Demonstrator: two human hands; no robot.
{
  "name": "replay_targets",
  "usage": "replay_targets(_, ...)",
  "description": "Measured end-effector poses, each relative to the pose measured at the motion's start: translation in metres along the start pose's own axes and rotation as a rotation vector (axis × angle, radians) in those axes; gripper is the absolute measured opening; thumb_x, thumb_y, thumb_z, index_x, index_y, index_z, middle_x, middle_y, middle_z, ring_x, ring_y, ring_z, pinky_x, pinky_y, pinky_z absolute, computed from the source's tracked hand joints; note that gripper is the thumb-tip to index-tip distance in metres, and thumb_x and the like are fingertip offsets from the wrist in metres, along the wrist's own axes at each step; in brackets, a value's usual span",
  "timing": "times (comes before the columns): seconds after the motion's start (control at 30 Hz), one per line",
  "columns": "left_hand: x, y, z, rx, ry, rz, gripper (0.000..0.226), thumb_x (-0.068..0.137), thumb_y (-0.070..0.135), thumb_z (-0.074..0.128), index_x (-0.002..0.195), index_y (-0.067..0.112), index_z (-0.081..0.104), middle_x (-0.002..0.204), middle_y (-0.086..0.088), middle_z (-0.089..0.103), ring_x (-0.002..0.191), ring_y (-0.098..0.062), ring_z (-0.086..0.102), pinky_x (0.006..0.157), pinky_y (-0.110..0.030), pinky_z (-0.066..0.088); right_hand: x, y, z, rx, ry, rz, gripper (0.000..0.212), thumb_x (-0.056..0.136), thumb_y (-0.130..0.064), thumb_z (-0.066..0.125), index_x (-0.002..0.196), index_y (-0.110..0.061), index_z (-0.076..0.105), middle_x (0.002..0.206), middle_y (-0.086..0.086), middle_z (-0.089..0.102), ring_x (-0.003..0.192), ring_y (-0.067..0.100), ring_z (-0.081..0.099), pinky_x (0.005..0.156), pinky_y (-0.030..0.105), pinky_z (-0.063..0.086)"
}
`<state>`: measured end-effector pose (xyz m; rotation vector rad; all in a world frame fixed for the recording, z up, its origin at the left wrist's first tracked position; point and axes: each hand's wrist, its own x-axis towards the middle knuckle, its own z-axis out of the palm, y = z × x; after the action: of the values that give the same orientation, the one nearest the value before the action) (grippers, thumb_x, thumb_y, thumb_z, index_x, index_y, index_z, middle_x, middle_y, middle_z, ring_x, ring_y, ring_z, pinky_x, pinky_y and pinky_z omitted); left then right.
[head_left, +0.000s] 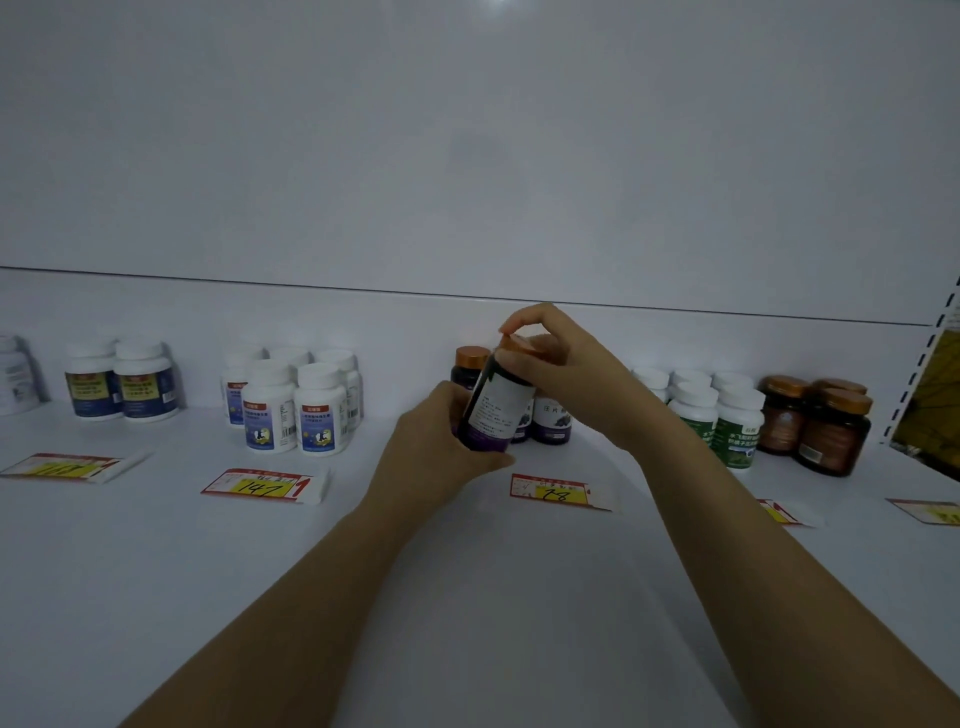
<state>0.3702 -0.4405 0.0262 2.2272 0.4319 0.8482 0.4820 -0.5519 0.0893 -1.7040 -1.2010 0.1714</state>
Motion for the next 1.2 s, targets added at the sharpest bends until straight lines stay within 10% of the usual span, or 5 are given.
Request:
replay_targets(0.2,-0.002,0.010,0.001,0.036,-0.031,0.001,0.057,0.072,0.030,0.079,0.119,0.018,0.049,0.121,0.002,0.060,0.107,-0.013,0.057,0.086,-0.019,0.042,0.001,-0.028,-0.016,-0.407,-0.060,0.060,0.037,0.092,-0.042,0.055,0.125,-0.027,0.052,0.115,-0.003,0.053,0.089,0.012,0.056,0.060,0.013,0.048)
replay_targets(0.5,0.017,0.034,-0.025,0.410,-0.246,-0.134,0.049,0.080,0.038,0.072,0.118,0.013,0.054,0.116,-0.005,0.062,0.094,-0.017,0.055,0.080,-0.026,0.044,0.002,-0.053,-0.041,-0.538,-0.047,0.114,0.030,0.091,-0.033,0.059,0.116,-0.015,0.058,0.106,0.000,0.051,0.096,0.019,0.055,0.080,0.033,0.057)
replay_targets(1.2,-0.005,0.043,-0.064,0.713,-0.297,-0.185,0.048,0.088,0.038,0.062,0.126,0.010,0.050,0.126,-0.010,0.055,0.110,-0.025,0.054,0.090,-0.034,0.047,-0.002,-0.069,-0.013,-0.728,-0.122,0.086,0.036,0.090,-0.036,0.061,0.121,-0.018,0.057,0.125,0.007,0.054,0.095,0.017,0.047,0.077,0.027,0.044)
